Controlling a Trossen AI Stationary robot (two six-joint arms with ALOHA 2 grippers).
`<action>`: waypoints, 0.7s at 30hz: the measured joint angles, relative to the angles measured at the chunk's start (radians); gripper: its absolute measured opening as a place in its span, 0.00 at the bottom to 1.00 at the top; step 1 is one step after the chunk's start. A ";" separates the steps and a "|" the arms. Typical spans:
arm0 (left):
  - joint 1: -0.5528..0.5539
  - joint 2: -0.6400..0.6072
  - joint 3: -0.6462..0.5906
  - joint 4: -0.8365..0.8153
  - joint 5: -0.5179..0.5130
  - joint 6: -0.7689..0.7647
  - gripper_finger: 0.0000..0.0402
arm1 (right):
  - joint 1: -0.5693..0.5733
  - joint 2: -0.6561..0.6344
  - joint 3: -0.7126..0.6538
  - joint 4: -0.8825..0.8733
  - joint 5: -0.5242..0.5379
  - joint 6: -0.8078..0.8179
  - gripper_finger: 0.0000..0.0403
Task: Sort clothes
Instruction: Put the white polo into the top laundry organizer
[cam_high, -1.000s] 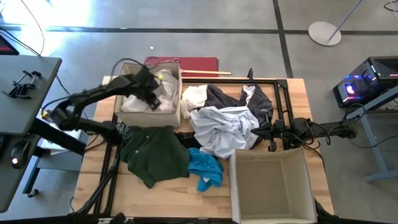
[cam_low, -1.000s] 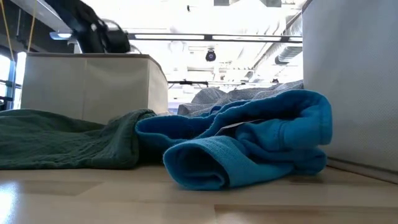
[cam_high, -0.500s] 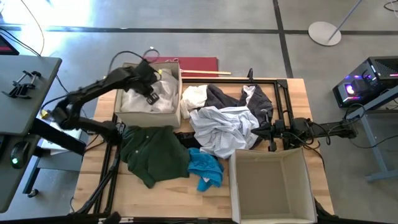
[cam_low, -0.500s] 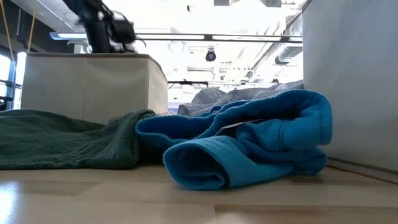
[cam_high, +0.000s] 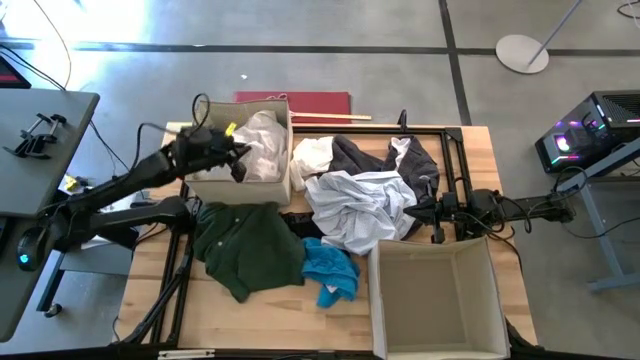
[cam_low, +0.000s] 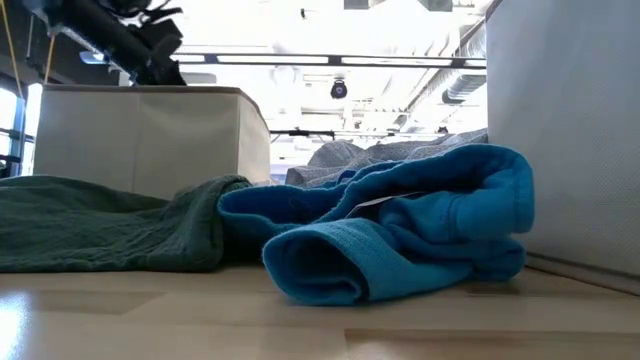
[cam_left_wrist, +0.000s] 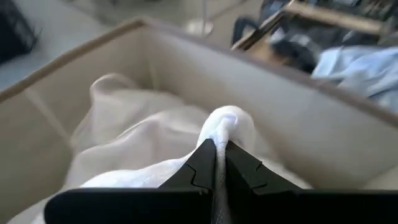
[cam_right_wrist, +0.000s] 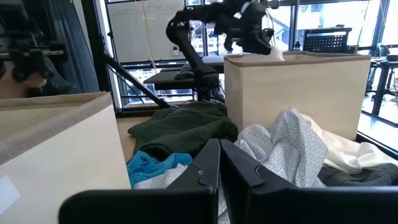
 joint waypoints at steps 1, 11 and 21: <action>-0.014 -0.022 -0.027 0.035 0.000 -0.005 0.03 | 0.000 0.000 0.000 0.000 0.000 0.000 0.00; -0.065 -0.100 -0.105 0.119 -0.003 -0.032 0.03 | 0.000 0.000 0.000 0.000 0.003 -0.004 0.00; -0.064 -0.099 -0.105 0.294 -0.003 0.087 0.03 | 0.000 0.000 0.000 0.173 0.117 0.329 0.00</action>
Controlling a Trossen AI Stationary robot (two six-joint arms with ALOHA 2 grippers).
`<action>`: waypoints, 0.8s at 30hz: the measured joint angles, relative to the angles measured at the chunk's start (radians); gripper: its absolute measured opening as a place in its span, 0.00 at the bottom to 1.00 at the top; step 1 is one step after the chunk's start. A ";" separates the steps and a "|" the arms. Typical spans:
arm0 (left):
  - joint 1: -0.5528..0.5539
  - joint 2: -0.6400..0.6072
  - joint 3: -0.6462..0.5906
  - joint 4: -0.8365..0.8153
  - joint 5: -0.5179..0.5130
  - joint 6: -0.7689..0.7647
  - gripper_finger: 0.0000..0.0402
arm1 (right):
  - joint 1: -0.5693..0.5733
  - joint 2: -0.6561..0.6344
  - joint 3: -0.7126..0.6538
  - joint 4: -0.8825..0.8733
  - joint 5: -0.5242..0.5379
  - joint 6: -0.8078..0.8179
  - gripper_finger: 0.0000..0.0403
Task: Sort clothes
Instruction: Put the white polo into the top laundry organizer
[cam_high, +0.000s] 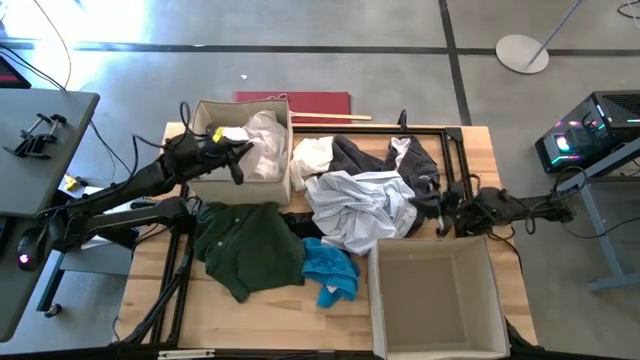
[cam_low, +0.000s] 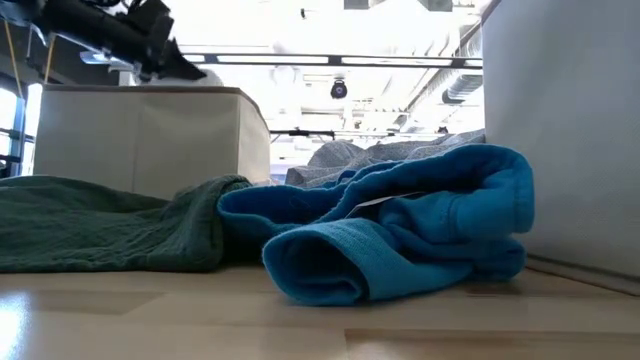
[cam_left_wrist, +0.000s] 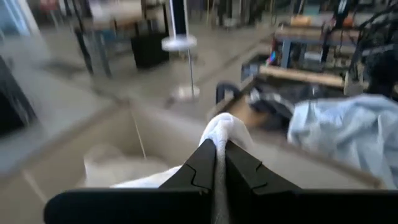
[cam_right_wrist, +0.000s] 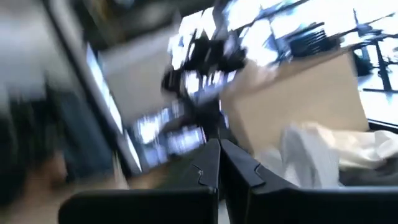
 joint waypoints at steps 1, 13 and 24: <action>0.000 0.000 0.000 0.031 0.000 0.021 0.03 | 0.000 0.000 0.000 0.043 0.045 0.062 0.00; 0.000 0.000 0.000 0.116 0.000 0.137 0.04 | -0.001 0.000 0.002 0.378 0.360 -0.076 0.00; 0.000 0.000 0.000 0.110 0.026 0.083 0.30 | 0.000 0.291 0.230 0.239 0.135 -0.121 0.00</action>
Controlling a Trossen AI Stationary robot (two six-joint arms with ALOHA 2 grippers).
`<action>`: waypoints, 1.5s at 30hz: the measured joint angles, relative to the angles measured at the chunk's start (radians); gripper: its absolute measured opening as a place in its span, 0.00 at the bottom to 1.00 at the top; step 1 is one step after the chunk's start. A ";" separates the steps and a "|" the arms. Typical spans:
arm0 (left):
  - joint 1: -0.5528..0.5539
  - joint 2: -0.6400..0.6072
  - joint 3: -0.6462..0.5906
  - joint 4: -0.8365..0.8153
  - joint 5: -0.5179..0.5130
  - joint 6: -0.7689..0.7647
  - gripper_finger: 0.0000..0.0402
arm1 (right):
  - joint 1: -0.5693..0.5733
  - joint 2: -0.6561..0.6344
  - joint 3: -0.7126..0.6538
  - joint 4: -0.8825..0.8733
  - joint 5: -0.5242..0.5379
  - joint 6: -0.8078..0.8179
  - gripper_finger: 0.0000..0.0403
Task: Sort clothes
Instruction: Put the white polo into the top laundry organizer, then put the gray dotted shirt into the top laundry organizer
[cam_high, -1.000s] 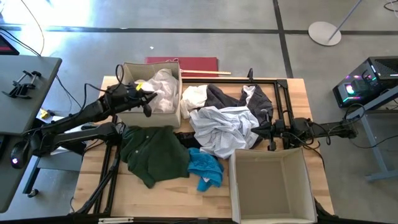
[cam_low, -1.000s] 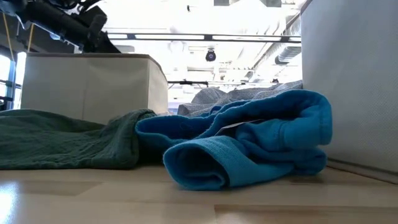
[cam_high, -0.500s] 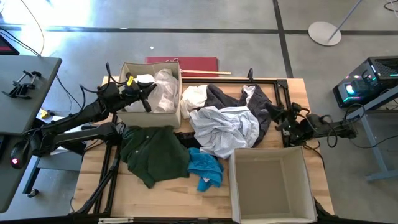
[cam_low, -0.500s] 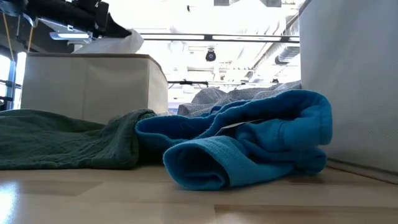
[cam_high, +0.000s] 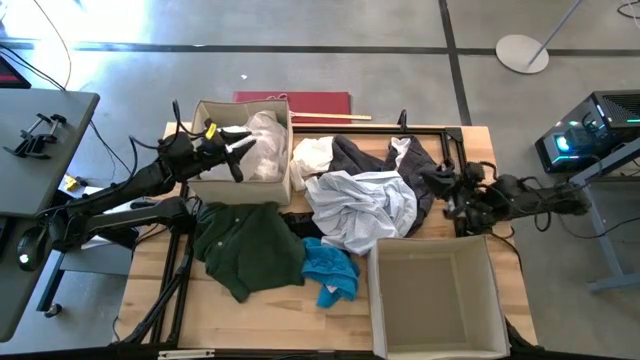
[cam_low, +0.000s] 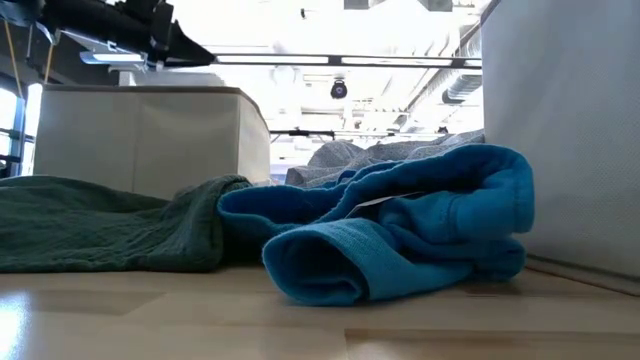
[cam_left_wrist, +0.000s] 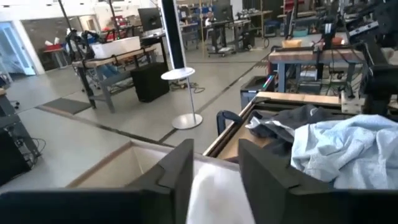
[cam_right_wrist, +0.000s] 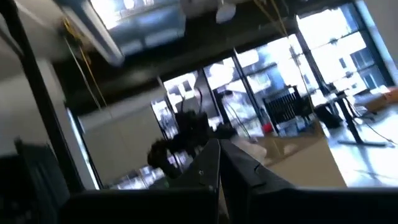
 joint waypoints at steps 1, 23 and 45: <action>0.000 0.000 0.000 0.000 0.000 -0.004 0.34 | 0.000 0.050 0.038 -0.039 0.000 -0.009 0.00; -0.038 0.000 0.000 -0.093 0.209 -0.159 0.48 | -0.176 1.239 1.234 -1.424 -0.277 -0.125 0.43; -0.257 -0.007 0.000 0.153 0.190 0.042 0.45 | -0.239 1.773 1.317 -1.477 -0.343 -0.296 0.19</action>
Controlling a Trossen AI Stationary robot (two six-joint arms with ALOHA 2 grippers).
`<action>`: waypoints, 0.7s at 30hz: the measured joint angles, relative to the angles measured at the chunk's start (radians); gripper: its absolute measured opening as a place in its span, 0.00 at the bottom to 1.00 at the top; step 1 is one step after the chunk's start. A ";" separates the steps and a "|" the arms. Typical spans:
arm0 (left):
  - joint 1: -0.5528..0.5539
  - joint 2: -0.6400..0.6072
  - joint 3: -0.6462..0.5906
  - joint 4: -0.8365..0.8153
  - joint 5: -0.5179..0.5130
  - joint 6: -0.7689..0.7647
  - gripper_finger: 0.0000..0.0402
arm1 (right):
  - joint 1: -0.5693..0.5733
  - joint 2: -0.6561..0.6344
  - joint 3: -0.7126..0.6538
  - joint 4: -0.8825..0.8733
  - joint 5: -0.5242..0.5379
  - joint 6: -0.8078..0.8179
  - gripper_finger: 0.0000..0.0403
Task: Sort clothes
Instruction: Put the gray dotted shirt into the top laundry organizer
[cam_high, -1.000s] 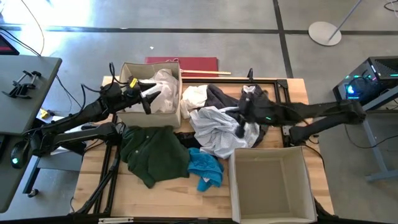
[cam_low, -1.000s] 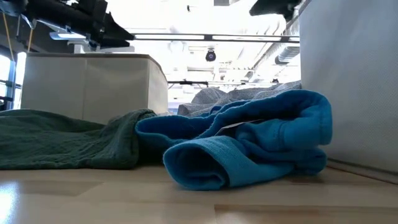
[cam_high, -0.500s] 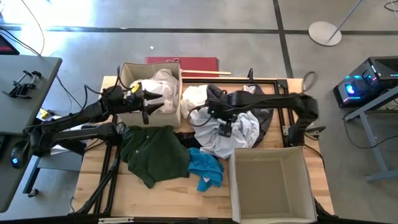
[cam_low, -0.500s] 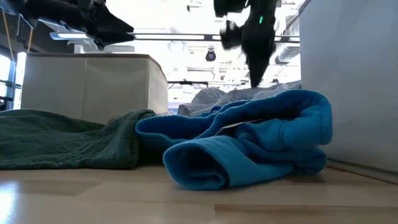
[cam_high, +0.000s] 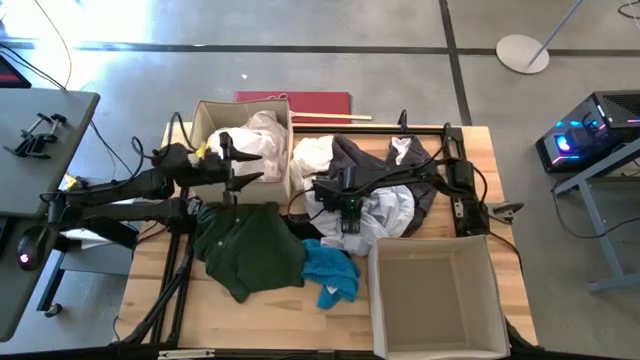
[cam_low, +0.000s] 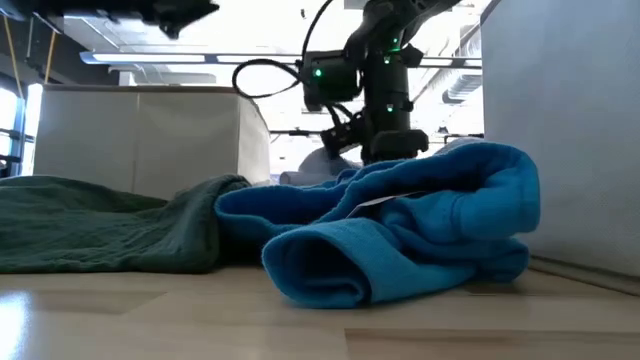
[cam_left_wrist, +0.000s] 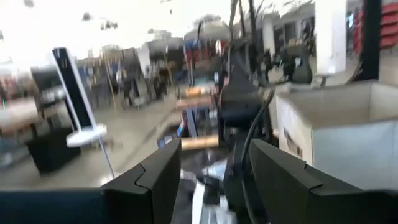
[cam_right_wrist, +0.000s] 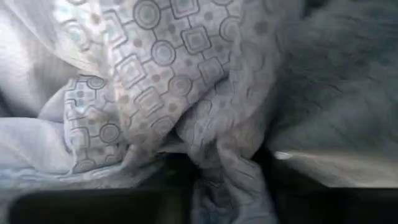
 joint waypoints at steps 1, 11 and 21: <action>-0.012 0.000 0.000 0.027 0.000 0.007 0.45 | 0.000 -0.020 -0.001 0.014 0.022 0.006 0.13; -0.070 0.005 0.000 0.245 0.000 0.131 0.45 | -0.001 -0.421 -0.002 0.154 0.369 0.021 0.06; -0.120 0.163 0.015 0.439 0.000 0.330 0.45 | -0.002 -0.733 0.000 0.697 0.383 -0.256 0.02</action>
